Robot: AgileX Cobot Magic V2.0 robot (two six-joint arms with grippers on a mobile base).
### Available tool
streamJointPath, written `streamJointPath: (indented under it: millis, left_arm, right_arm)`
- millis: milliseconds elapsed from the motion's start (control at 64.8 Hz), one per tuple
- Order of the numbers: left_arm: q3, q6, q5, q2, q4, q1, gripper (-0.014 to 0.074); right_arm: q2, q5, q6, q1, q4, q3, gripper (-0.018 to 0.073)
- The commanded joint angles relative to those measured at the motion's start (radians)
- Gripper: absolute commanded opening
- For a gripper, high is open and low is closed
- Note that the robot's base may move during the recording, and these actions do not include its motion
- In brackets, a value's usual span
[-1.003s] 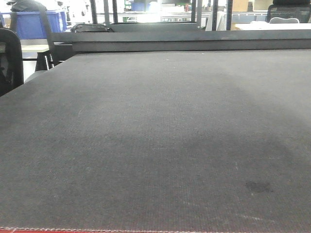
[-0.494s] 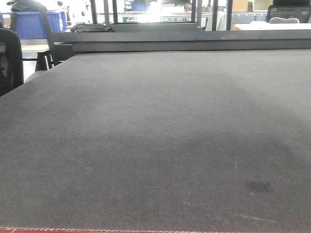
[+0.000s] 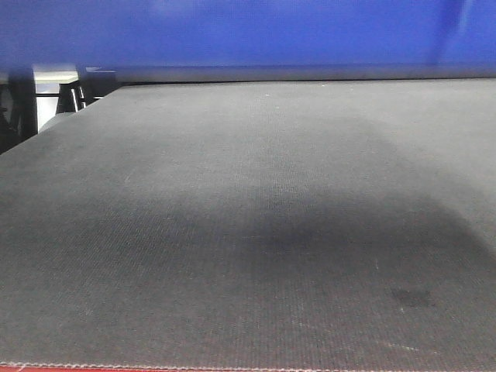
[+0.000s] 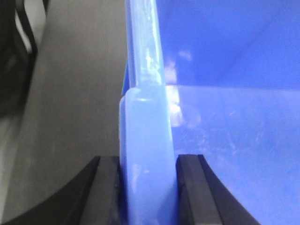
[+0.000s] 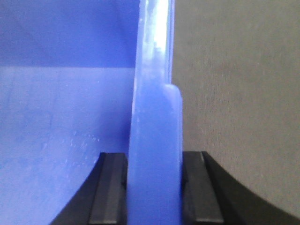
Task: Move blue bin to conveyor side
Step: 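Lower the blue bin with both grippers onto the grey conveyor belt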
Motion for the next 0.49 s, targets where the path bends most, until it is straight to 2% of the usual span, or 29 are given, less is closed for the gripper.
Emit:
streamJointPath:
  millis: [0, 231, 478]
  left_arm:
    - [0.033, 0.009, -0.119, 0.001, 0.012, -0.001, -0.0027]
    - [0.198, 0.009, -0.259, 0.021, 0.012, -0.001, -0.0027]
    - [0.342, 0.009, -0.378, 0.021, 0.002, -0.001, -0.0027]
  right_arm:
    - [-0.016, -0.105, -0.015, -0.006, -0.057, 0.045, -0.0087]
    - [-0.016, -0.283, -0.011, -0.006, -0.055, 0.251, -0.0087]
    - [-0.016, -0.357, 0.018, -0.006, -0.053, 0.374, -0.0087]
